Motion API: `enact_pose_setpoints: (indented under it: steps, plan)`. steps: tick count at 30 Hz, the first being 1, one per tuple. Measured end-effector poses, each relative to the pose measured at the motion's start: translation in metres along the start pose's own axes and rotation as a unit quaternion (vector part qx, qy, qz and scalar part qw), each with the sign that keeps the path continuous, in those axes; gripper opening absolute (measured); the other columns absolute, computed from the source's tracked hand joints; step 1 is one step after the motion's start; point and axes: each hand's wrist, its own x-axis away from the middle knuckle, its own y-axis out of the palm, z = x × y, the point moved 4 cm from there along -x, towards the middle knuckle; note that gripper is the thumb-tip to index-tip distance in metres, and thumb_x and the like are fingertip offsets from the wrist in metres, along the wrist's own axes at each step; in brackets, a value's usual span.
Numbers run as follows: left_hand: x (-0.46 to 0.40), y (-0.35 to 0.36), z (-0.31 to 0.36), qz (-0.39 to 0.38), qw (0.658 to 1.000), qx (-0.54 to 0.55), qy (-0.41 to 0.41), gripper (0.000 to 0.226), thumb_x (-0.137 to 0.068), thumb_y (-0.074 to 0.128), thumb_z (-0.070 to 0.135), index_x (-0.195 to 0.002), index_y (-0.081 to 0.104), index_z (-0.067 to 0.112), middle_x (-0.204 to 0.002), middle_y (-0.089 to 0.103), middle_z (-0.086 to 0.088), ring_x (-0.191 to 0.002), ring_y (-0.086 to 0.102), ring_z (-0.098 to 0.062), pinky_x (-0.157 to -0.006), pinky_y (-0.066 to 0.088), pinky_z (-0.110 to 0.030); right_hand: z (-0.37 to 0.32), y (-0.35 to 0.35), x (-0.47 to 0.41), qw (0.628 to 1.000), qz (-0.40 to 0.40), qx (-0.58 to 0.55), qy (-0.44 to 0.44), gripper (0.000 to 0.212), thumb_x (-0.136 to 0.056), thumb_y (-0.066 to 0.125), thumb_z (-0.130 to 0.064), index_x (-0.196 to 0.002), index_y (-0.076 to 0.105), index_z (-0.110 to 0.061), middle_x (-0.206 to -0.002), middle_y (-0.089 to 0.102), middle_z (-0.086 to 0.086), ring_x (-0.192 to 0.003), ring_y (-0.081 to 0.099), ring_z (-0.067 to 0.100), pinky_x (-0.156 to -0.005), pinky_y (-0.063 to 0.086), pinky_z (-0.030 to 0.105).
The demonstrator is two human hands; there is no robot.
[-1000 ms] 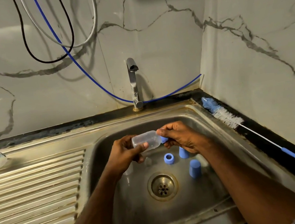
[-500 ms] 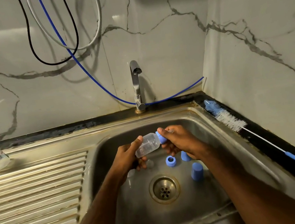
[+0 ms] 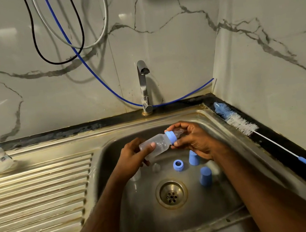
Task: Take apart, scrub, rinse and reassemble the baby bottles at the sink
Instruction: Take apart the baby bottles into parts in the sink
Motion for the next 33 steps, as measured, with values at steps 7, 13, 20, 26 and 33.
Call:
enact_pose_setpoints:
  steps: [7,13,20,26,33]
  plan:
    - [0.002,0.008,-0.003,-0.100,0.991,-0.008,-0.091,0.051,-0.084,0.059,0.061,-0.108,0.069,0.017,-0.093,0.075,-0.009,-0.080,0.072,-0.023,-0.073,0.060,-0.042,-0.006,0.004,0.002,0.999,0.036,-0.029,-0.026,0.024,-0.083,0.072,0.004,-0.101,0.067,-0.011,-0.117,0.072,0.010,-0.110,0.069,0.028,-0.086,0.060,0.042]
    - [0.001,0.013,-0.014,-0.155,0.984,-0.040,-0.078,0.064,-0.072,0.090,0.018,-0.125,0.057,0.035,-0.121,0.062,0.001,-0.108,0.064,-0.022,-0.082,0.063,-0.040,-0.009,0.000,0.001,0.993,0.035,-0.109,-0.019,0.045,-0.082,0.068,0.013,-0.118,0.060,-0.012,-0.119,0.069,0.016,-0.109,0.070,0.034,-0.086,0.060,0.042]
    - [0.000,-0.010,-0.025,0.011,0.988,-0.140,-0.058,0.061,-0.062,0.091,0.015,-0.110,0.055,0.027,-0.106,0.059,0.010,-0.097,0.060,-0.010,-0.076,0.048,-0.019,0.005,0.007,-0.004,0.999,0.037,-0.016,0.002,0.043,-0.076,0.072,0.016,-0.110,0.064,-0.010,-0.100,0.070,0.014,-0.091,0.070,0.029,-0.079,0.056,0.043]
    - [0.015,-0.025,-0.040,0.074,0.974,-0.189,-0.100,0.092,-0.063,0.093,0.009,-0.144,0.048,0.018,-0.130,0.060,-0.001,-0.124,0.057,-0.022,-0.094,0.048,-0.023,0.021,0.018,-0.005,0.995,-0.004,0.087,0.047,0.043,-0.075,0.078,0.009,-0.110,0.066,-0.013,-0.101,0.072,0.014,-0.088,0.072,0.024,-0.074,0.061,0.037]
    - [0.028,-0.023,-0.052,0.015,0.916,-0.368,-0.159,0.102,-0.053,0.099,0.025,-0.144,0.051,0.032,-0.137,0.058,-0.003,-0.127,0.054,-0.024,-0.102,0.049,-0.036,0.034,0.015,-0.006,0.990,-0.019,0.120,0.078,0.042,-0.077,0.078,0.010,-0.111,0.065,-0.012,-0.101,0.071,0.016,-0.082,0.070,0.025,-0.072,0.062,0.038]
